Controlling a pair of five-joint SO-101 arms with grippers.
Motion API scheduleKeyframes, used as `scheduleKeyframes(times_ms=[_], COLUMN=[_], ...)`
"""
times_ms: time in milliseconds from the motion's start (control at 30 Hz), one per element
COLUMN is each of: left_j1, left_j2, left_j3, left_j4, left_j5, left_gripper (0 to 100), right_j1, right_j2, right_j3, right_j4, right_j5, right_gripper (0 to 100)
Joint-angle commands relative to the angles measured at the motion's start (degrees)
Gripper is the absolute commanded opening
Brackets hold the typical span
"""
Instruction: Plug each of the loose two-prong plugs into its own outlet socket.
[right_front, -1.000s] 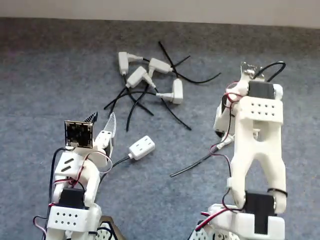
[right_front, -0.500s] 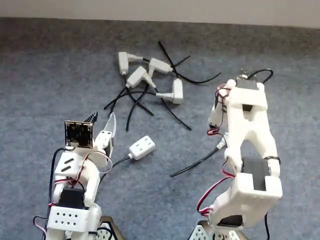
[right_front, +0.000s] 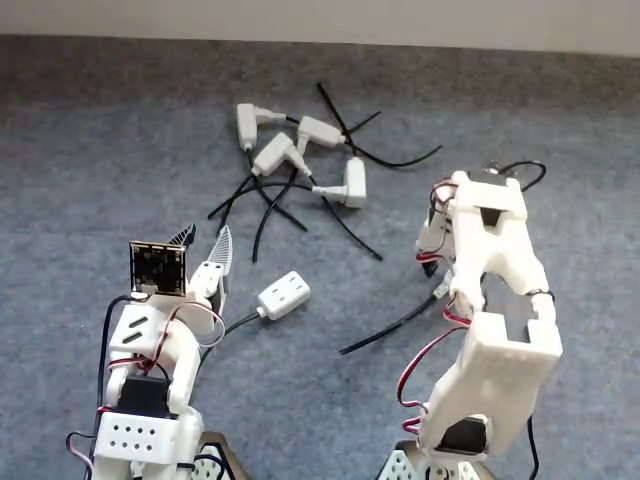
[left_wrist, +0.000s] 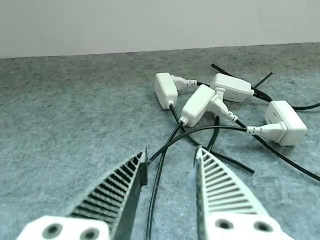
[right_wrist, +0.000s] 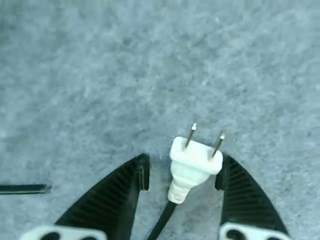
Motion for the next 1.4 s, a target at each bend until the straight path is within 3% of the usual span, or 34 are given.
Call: scheduleKeyframes(times_ms=[0, 600, 833, 1033, 1367], left_j1=[-0.75, -0.66, -0.66, -0.66, -0.66], left_j2=[-0.84, -0.84, -0.84, -0.84, -0.84], left_j3=[1.27, 1.27, 1.27, 1.27, 1.27], left_j4=[0.09, 0.09, 0.09, 0.09, 0.09], left_j5=[0.35, 0.35, 0.35, 0.35, 0.35], left_gripper=[16, 16, 16, 16, 16], right_j1=[2.86, 1.10, -4.35, -5.14, -5.93], right_j2=[-0.48, -0.66, -0.92, -0.84, -0.84], right_j3=[-3.12, -4.18, -4.88, -4.88, -4.70], right_j4=[-2.59, 0.31, 4.09, 4.18, 7.34], right_j5=[-0.70, -2.29, 0.26, 0.18, 1.49], right_gripper=[21.7, 14.4, 14.6, 25.3, 25.6])
